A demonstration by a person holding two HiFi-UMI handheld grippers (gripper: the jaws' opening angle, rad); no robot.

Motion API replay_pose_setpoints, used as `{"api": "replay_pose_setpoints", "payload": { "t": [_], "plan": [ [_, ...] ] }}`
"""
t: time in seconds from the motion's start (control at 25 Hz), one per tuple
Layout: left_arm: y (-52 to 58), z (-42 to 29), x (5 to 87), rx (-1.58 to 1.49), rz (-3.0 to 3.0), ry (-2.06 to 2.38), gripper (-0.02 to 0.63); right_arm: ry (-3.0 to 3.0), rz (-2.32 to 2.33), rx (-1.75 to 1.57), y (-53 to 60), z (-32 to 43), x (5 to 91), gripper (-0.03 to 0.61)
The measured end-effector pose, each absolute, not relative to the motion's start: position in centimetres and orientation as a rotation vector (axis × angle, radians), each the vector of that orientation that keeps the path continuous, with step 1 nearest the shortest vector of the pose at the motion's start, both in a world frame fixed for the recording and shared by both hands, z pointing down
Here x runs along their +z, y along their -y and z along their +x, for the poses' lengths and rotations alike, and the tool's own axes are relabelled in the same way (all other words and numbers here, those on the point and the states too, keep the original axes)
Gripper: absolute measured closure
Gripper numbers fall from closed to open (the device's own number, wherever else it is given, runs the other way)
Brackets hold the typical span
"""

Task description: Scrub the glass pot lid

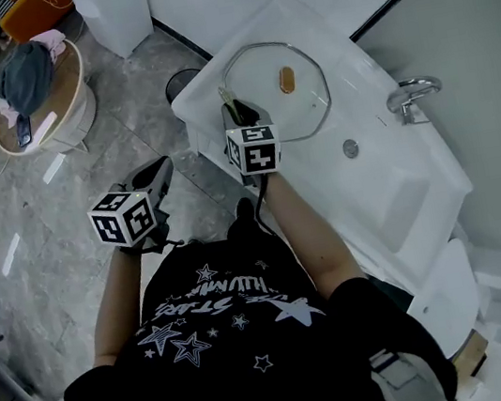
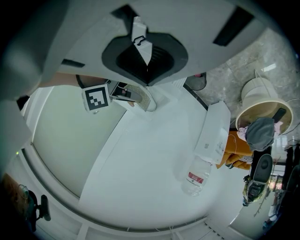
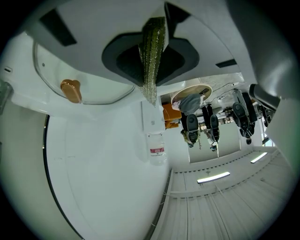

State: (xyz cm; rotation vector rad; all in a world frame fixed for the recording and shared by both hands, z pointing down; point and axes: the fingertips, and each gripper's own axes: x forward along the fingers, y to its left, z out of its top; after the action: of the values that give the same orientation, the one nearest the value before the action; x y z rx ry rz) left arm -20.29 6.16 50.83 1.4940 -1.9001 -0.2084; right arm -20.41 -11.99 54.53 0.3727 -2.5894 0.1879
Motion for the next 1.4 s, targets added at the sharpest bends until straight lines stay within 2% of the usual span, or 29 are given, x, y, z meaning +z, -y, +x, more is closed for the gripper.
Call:
{"api": "replay_pose_setpoints", "payload": {
  "t": [0.36,0.76,1.04,1.4],
  "plan": [
    [-4.4,-20.8,49.9,-0.219,1.485,1.932,0.606,2.591,0.318,0.212,14.1,-20.0,52.1,0.505],
    [-0.5,-21.7,48.9,-0.238,1.468,1.962,0.605,2.695,0.358,0.044,24.2,-22.3,45.0,0.506],
    [2.2,-22.3,49.1,-0.232,1.439,1.974,0.606,2.573,0.307,-0.053,30.3,-23.2,47.8,0.506],
    [4.0,-22.5,50.3,-0.225,1.389,1.974,0.606,2.469,0.176,-0.066,31.9,-24.0,52.7,0.506]
  ]
}}
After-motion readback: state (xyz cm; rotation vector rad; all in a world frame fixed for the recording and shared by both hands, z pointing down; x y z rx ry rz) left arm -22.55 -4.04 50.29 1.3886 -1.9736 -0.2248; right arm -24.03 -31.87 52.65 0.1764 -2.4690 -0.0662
